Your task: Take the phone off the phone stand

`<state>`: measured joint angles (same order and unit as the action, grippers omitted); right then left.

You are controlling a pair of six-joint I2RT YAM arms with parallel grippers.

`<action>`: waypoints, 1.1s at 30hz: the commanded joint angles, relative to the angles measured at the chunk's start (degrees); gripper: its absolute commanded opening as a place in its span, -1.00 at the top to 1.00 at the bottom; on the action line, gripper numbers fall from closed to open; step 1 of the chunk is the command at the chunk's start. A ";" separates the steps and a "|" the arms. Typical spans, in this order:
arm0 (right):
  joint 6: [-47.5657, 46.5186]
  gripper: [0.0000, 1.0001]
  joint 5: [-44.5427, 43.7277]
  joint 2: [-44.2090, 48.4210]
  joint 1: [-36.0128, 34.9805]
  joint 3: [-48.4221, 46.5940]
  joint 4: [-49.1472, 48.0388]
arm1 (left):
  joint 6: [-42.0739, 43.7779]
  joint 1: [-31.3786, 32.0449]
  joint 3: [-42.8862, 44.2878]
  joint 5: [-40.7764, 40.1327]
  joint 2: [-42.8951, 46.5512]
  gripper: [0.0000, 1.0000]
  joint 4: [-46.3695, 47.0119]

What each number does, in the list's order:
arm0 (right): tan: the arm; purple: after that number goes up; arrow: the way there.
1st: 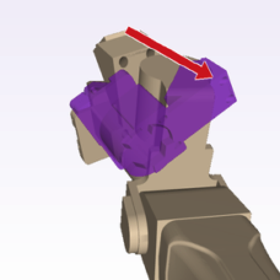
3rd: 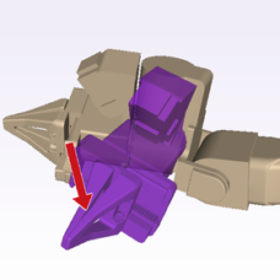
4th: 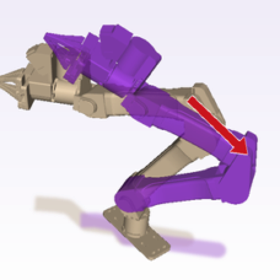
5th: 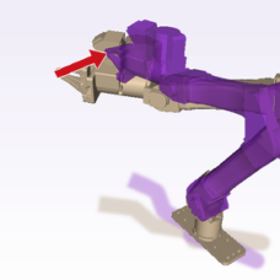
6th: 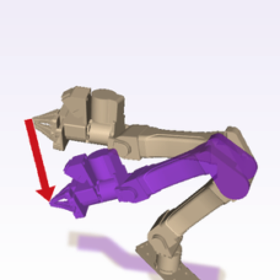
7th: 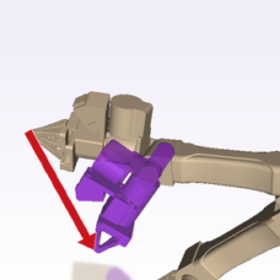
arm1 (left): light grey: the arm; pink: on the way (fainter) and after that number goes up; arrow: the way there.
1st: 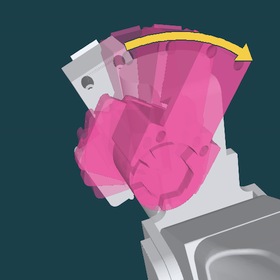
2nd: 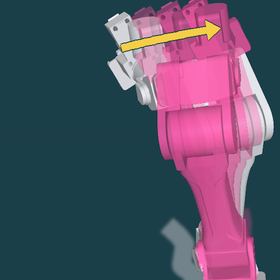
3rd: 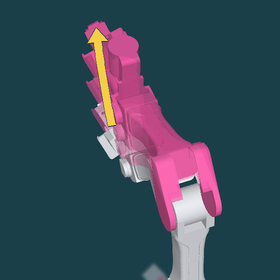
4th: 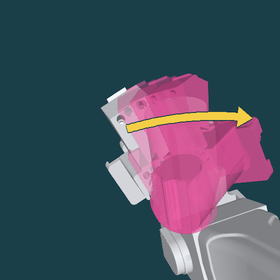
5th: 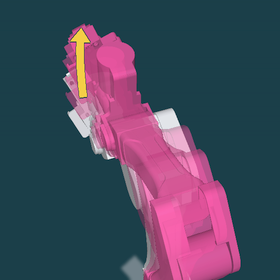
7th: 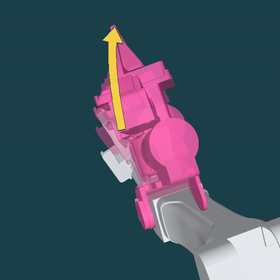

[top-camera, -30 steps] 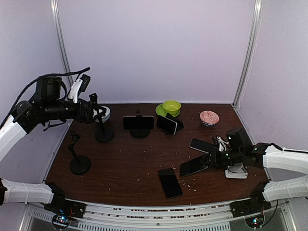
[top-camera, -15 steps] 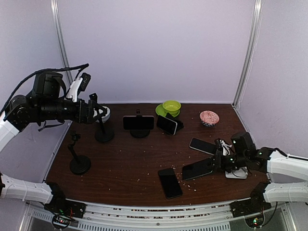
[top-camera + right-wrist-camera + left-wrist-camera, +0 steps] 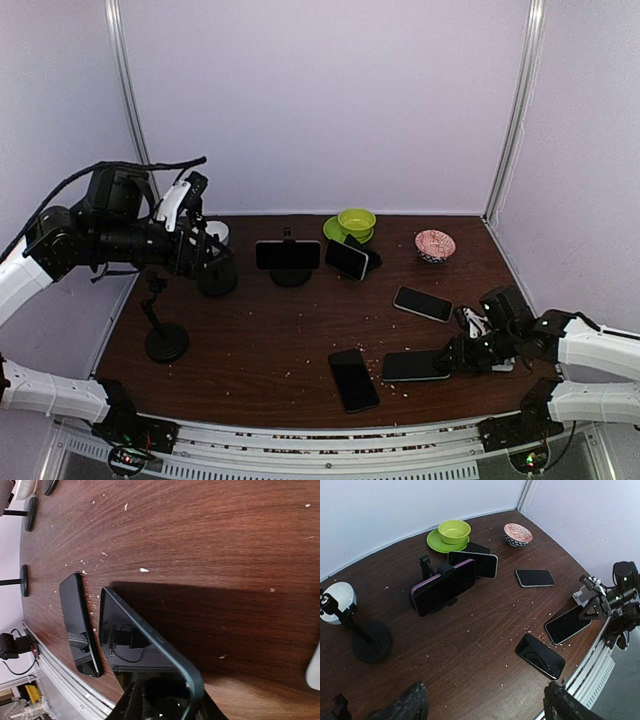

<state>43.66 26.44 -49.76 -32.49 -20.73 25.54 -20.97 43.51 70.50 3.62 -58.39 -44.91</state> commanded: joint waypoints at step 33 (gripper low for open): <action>-27.89 -0.39 -11.94 -3.86 0.39 -29.95 8.30 | 42.32 0.09 3.89 18.90 -10.82 -0.60 -2.00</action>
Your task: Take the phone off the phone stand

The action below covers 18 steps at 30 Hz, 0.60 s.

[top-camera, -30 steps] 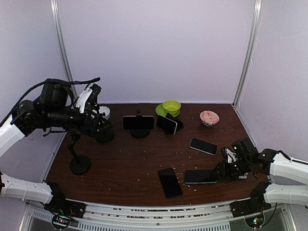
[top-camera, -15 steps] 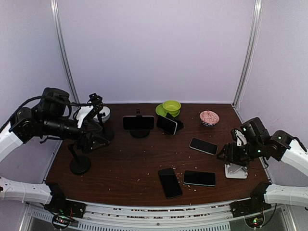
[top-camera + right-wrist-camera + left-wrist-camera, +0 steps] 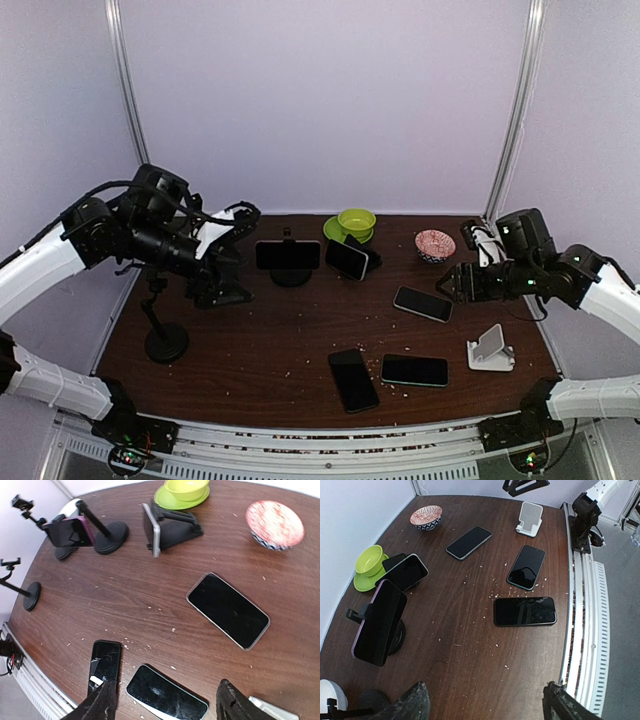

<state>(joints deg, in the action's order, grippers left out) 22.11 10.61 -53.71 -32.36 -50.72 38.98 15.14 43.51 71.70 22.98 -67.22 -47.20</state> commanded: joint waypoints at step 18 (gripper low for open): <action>-5.29 -0.60 3.76 -7.57 0.24 -1.56 -13.44 | -2.68 -0.27 26.74 2.97 -22.20 -0.37 -1.33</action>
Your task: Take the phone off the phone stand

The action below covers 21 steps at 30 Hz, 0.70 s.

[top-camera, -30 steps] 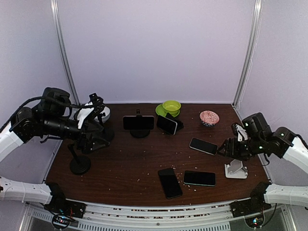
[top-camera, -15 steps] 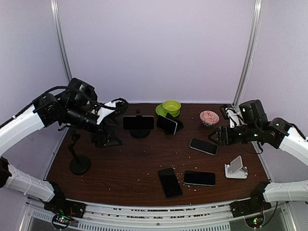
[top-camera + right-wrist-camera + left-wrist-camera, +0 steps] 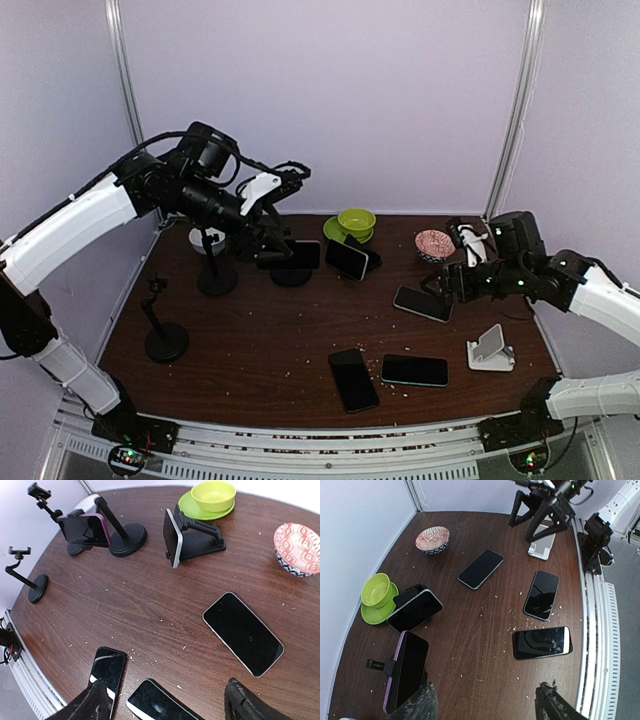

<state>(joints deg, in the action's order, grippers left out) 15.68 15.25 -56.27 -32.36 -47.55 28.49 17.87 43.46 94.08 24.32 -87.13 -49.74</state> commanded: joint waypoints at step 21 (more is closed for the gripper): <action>4.28 -0.57 7.55 -46.66 0.72 -40.53 10.89 | -18.08 -0.22 15.84 -12.70 -9.66 -0.96 -4.38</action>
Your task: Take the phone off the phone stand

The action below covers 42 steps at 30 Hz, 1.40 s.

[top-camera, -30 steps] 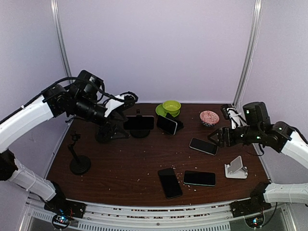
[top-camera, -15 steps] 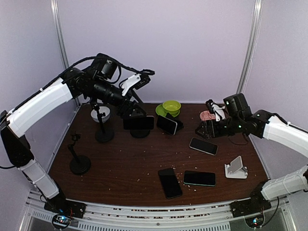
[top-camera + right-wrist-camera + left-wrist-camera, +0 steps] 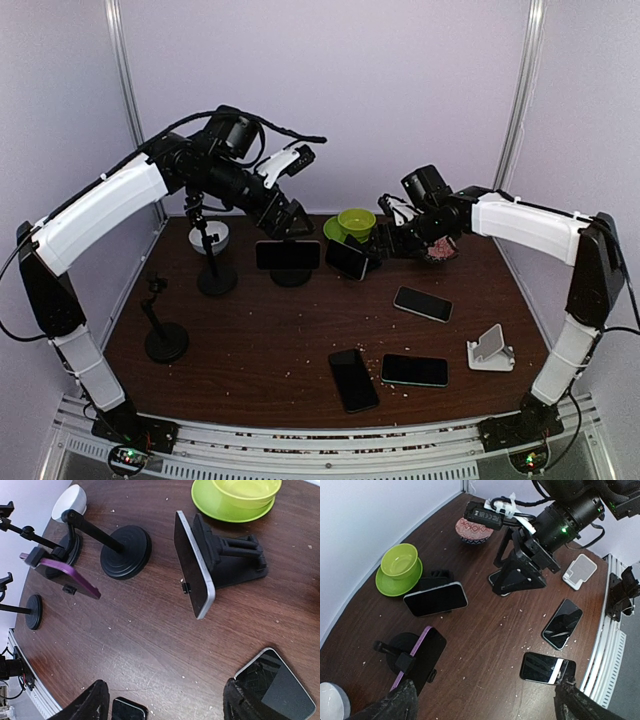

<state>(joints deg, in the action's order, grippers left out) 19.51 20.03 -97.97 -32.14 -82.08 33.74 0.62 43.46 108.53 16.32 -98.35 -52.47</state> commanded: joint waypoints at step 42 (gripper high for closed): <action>-2.43 -0.01 6.99 -29.90 4.41 -29.23 13.22 | 0.43 -3.64 4.90 -8.08 0.71 -0.96 -5.63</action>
<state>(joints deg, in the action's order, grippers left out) 18.00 26.13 -126.63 -28.49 -108.66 45.87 0.40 40.27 111.74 7.22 -96.55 -58.48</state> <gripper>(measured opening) 0.516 0.978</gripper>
